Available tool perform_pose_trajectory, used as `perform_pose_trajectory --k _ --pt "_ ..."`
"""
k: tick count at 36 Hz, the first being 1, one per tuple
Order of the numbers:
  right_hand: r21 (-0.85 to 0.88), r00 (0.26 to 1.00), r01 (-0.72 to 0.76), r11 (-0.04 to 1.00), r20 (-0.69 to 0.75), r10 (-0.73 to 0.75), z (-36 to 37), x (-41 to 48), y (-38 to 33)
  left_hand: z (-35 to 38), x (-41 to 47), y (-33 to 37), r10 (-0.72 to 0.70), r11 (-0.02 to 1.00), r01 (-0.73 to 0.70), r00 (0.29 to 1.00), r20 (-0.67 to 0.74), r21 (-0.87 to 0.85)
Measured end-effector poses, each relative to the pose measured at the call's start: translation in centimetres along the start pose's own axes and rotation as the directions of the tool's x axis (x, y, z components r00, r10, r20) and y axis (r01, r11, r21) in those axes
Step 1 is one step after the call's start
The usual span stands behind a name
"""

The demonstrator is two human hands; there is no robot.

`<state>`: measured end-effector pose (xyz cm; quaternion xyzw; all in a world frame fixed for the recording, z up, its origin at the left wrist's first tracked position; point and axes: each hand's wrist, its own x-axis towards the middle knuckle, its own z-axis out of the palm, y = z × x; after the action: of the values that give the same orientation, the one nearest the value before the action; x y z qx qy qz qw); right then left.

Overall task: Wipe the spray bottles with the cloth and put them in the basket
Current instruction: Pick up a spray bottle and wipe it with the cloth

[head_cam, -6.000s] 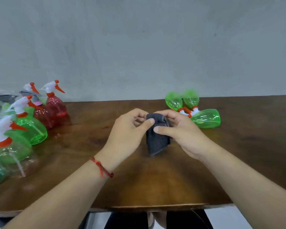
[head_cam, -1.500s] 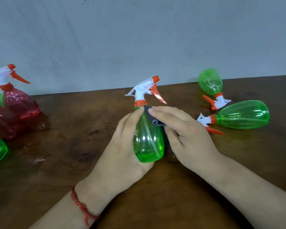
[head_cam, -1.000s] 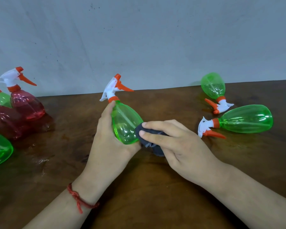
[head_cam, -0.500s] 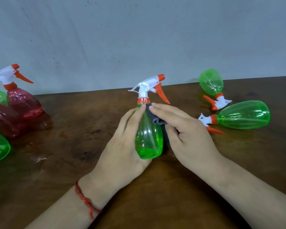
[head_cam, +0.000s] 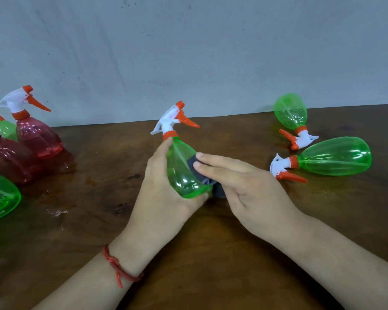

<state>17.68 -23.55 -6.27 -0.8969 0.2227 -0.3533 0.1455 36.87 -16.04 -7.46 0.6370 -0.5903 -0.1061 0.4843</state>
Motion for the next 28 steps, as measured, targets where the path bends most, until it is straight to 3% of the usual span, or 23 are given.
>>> perform_pose_trajectory --k 9,15,21,28 --pt "-0.067 0.992 0.07 0.995 0.11 -0.062 -0.1 0.0 -0.5 -0.4 0.6 0.2 -0.195 0.96 0.173 0.977 -0.082 -0.222" --pt "-0.057 0.997 0.021 0.998 0.072 -0.017 0.2 0.0 -0.1 -0.1 0.2 -0.1 -0.091 0.988 0.085 0.995 -0.046 -0.126" --pt "0.0 0.998 -0.051 0.999 0.034 0.051 -0.2 0.3 0.8 0.7 -0.6 0.6 0.034 0.999 -0.039 0.993 0.115 0.037" --pt "0.373 0.959 -0.252 0.893 -0.025 0.281 0.0 0.4 1.2 0.6 -0.9 1.3 0.118 0.992 -0.125 0.981 0.154 0.035"
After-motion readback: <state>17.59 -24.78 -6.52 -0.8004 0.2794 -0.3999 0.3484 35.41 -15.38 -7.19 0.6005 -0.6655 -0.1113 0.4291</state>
